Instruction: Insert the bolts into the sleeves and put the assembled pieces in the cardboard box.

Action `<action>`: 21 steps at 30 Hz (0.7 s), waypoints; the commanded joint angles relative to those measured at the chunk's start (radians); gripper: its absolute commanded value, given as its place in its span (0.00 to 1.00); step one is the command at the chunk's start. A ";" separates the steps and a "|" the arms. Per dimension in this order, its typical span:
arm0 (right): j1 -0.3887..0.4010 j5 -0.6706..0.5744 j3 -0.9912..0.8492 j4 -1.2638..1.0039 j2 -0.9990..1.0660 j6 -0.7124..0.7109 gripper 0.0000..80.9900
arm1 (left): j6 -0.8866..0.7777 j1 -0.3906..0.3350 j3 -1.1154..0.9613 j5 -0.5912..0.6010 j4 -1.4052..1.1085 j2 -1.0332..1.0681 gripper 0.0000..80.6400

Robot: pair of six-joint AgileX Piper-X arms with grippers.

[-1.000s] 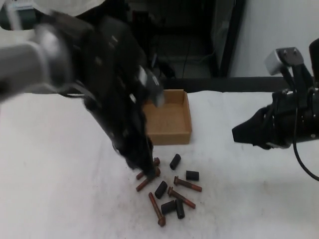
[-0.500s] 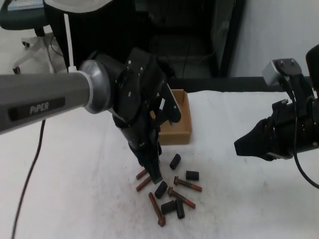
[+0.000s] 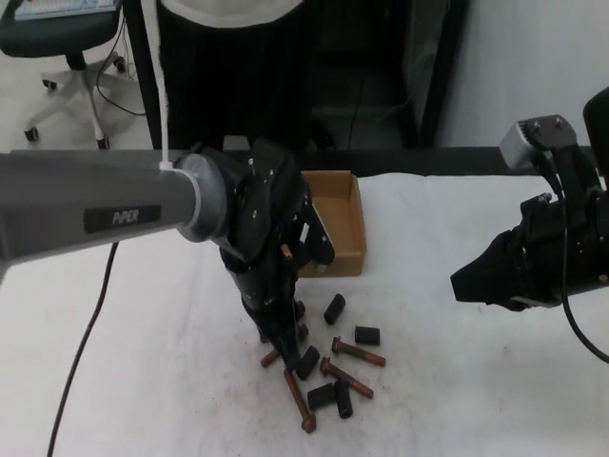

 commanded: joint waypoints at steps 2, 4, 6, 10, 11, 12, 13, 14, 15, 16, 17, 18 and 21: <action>0.001 0.002 -0.006 0.039 0.001 -0.008 0.18 | -0.009 0.002 -0.009 -0.006 -0.089 -0.001 0.42; 0.001 0.002 -0.006 0.064 0.001 -0.008 0.18 | -0.009 0.002 -0.009 -0.006 -0.095 -0.001 0.42; 0.001 0.002 -0.006 0.081 0.001 -0.008 0.18 | -0.009 0.002 -0.009 0.000 -0.088 -0.001 0.42; 0.001 0.002 -0.006 0.085 0.001 -0.008 0.18 | -0.009 0.002 -0.009 0.009 -0.070 -0.001 0.42; 0.001 0.002 -0.006 0.085 0.001 -0.008 0.18 | -0.009 0.002 -0.009 0.018 -0.062 -0.001 0.42; 0.001 0.002 -0.006 0.085 0.001 -0.008 0.18 | -0.009 0.002 -0.009 0.023 -0.056 -0.001 0.42; 0.001 0.002 -0.006 0.083 0.001 -0.008 0.18 | -0.009 0.002 -0.009 0.023 -0.050 0.001 0.42; 0.001 0.002 -0.006 0.083 0.001 -0.008 0.18 | -0.009 0.002 -0.009 0.023 -0.046 0.002 0.42; 0.001 0.002 -0.006 0.083 0.001 -0.008 0.18 | -0.009 0.002 -0.009 0.023 -0.044 0.004 0.42; 0.001 0.002 -0.006 0.083 0.001 -0.008 0.18 | -0.009 0.002 -0.009 0.023 -0.042 0.009 0.42; 0.001 0.002 -0.006 0.083 0.001 -0.008 0.18 | -0.011 0.002 -0.009 0.023 -0.043 0.014 0.42; 0.001 0.002 -0.006 0.083 0.001 -0.008 0.18 | -0.015 0.002 -0.009 0.023 -0.038 0.021 0.42; 0.001 0.002 -0.006 0.083 0.001 -0.008 0.18 | -0.017 0.002 -0.009 0.024 -0.032 0.042 0.42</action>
